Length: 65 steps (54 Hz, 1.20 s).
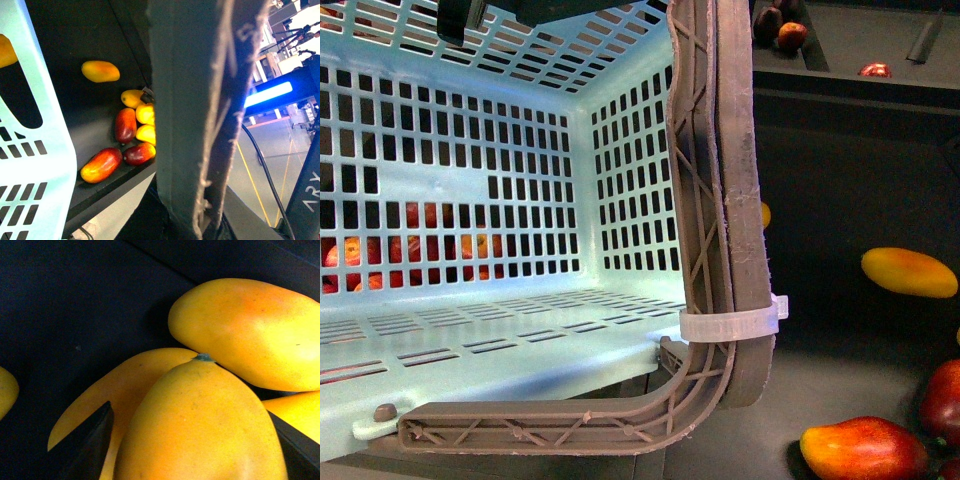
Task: Pick mango and avocado into basket
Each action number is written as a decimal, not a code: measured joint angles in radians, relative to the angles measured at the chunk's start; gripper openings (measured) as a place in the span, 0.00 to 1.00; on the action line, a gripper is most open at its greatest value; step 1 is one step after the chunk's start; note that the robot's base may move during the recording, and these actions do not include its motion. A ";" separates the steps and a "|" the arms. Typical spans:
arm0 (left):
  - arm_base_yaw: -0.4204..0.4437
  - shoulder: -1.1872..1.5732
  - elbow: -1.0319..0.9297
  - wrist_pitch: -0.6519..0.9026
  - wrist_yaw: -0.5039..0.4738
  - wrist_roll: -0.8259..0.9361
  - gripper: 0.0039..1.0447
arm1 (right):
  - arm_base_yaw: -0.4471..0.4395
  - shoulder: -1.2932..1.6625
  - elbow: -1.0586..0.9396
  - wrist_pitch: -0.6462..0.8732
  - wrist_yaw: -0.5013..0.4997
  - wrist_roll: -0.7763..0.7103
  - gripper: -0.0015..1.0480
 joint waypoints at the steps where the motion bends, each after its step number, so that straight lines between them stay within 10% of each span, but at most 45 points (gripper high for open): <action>1: 0.000 0.000 0.000 0.000 0.000 0.000 0.11 | 0.000 0.000 -0.002 0.003 -0.002 -0.002 0.59; 29: 0.000 0.000 0.000 0.000 0.000 0.000 0.11 | -0.012 -0.115 -0.092 0.010 -0.062 -0.043 0.57; 42: 0.000 0.000 0.000 0.000 0.000 0.000 0.11 | 0.031 -0.349 -0.169 -0.078 -0.277 -0.011 0.57; 65: 0.000 0.000 0.000 0.000 0.000 0.000 0.11 | 0.444 -0.884 -0.220 -0.232 -0.438 0.082 0.57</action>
